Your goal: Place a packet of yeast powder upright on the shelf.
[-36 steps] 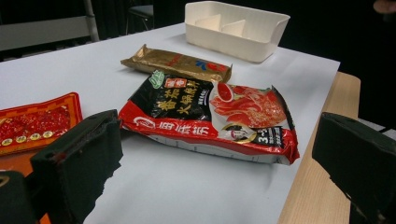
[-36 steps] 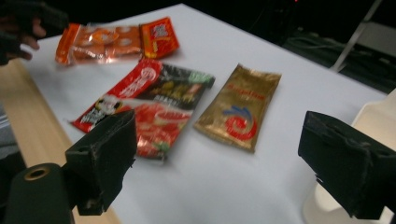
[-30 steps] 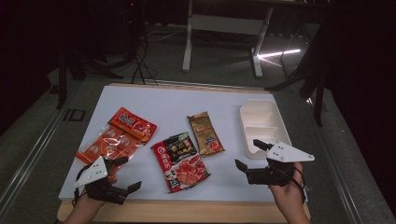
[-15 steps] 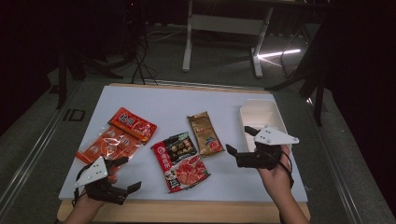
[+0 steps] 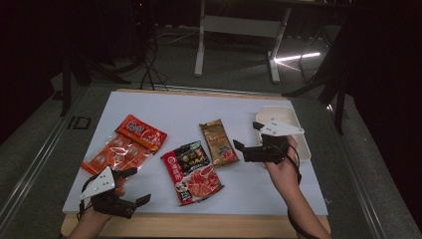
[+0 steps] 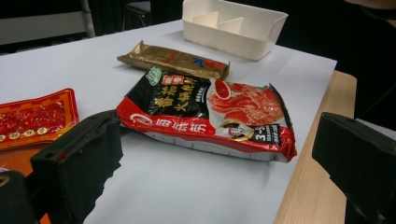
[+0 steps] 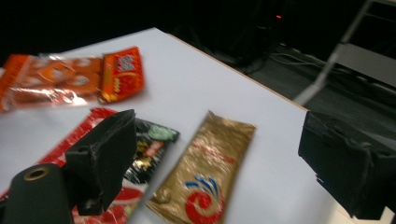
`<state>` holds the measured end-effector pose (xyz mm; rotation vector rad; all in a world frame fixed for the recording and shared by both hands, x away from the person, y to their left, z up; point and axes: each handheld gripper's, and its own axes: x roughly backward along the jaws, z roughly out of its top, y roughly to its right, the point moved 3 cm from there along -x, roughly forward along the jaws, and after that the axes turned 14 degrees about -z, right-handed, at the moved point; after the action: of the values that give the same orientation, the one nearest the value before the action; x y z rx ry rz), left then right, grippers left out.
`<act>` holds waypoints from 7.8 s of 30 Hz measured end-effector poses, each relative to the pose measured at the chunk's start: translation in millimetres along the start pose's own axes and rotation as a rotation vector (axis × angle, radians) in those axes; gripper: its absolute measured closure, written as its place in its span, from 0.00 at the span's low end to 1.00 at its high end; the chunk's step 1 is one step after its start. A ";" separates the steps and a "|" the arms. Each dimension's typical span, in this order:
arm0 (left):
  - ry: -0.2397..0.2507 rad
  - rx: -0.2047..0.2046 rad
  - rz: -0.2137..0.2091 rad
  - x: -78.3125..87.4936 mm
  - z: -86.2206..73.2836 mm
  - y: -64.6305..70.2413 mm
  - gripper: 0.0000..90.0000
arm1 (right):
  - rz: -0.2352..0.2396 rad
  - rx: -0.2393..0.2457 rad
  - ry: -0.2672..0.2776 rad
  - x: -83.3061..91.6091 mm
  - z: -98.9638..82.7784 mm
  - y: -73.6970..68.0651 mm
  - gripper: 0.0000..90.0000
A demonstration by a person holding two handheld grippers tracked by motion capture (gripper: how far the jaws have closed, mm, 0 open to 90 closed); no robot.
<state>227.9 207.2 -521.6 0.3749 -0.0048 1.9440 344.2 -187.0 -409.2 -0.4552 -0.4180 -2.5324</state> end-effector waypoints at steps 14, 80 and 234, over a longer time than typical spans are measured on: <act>-0.004 0.005 -0.005 -0.2 -0.4 -0.2 0.02 | 0.006 -0.044 -0.023 -46.6 15.4 11.6 0.12; 0.004 0.038 -0.022 2.3 -2.9 -1.1 0.02 | -0.061 -0.172 -0.400 -220.9 -53.5 12.4 0.43; 0.002 0.106 0.125 34.0 -20.3 11.7 0.02 | -0.234 -0.219 -0.091 -109.3 43.7 196.1 0.98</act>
<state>200.3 236.7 -529.9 0.4525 0.0780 2.0735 549.6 -281.4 -374.1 -0.6385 -0.2382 -2.8073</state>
